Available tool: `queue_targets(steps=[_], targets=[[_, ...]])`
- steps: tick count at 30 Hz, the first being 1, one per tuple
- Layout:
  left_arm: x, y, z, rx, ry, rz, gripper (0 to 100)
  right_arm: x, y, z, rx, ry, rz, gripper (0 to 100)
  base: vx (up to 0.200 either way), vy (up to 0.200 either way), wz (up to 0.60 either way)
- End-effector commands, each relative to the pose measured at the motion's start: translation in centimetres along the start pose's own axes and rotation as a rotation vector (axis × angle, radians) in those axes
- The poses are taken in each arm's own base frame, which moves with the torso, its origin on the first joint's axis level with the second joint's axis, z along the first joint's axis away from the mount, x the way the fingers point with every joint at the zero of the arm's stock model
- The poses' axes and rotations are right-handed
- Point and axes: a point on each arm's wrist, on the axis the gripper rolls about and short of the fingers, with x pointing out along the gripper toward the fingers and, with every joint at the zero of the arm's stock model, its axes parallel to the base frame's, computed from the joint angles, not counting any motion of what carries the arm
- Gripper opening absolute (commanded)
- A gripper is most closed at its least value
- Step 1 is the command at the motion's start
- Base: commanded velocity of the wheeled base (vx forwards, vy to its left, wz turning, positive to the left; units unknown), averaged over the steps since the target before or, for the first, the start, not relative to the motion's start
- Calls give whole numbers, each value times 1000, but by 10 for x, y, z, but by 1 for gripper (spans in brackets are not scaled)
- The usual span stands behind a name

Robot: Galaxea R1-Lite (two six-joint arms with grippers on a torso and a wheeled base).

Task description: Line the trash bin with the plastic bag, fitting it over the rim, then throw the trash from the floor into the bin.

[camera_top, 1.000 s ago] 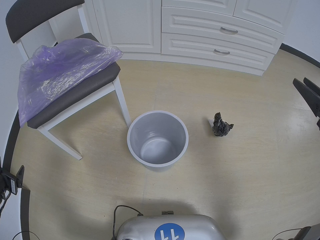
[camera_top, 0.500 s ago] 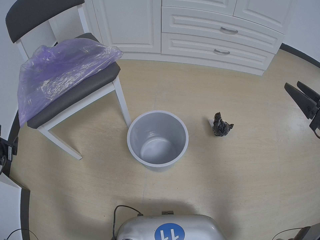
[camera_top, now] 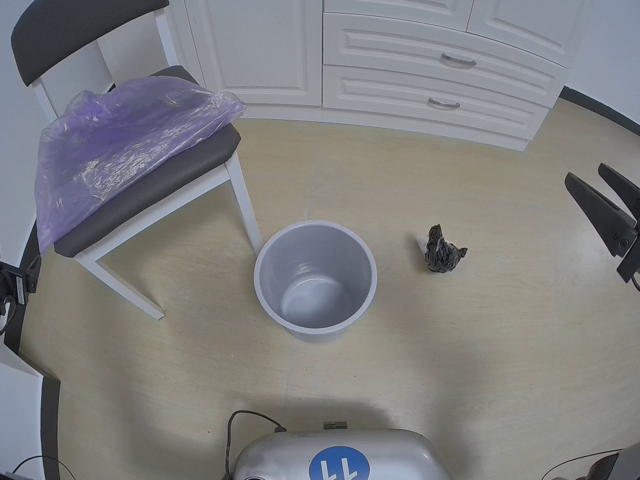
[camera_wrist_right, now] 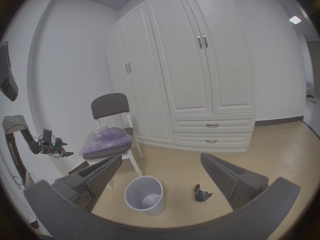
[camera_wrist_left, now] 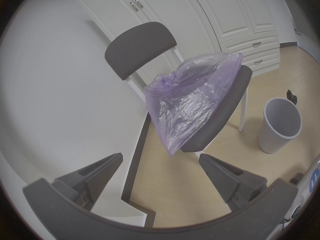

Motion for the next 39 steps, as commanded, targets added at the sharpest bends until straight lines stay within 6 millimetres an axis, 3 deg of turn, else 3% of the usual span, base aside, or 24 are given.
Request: queue_targets(steps=[1, 5, 12, 23, 28, 34, 39], targets=[[-11, 6, -1, -15, -11, 45, 100, 9, 20, -2, 12, 28, 22, 100, 0, 0, 0], [-19, 4, -7, -18, 2, 48, 100, 29, 26, -2, 44, -12, -123, 100, 0, 0, 0], [-20, 3, -11, -16, 19, 47, 100, 32, 24, -2, 22, -41, -173, 100, 0, 0, 0], [-33, 4, -10, -7, -10, 75, 100, 40, -4, -5, -142, -139, -392, 100, 0, 0, 0], [-51, 1, -6, 11, -71, 75, 100, 48, -17, -28, -287, -130, -477, 100, 0, 0, 0], [-79, -4, 3, 38, -209, -6, 100, 42, -19, -53, -417, -71, -402, 100, 0, 0, 0], [-74, -5, -3, 51, -127, -32, 100, 51, -19, -61, -414, -42, -397, 100, 0, 0, 0]])
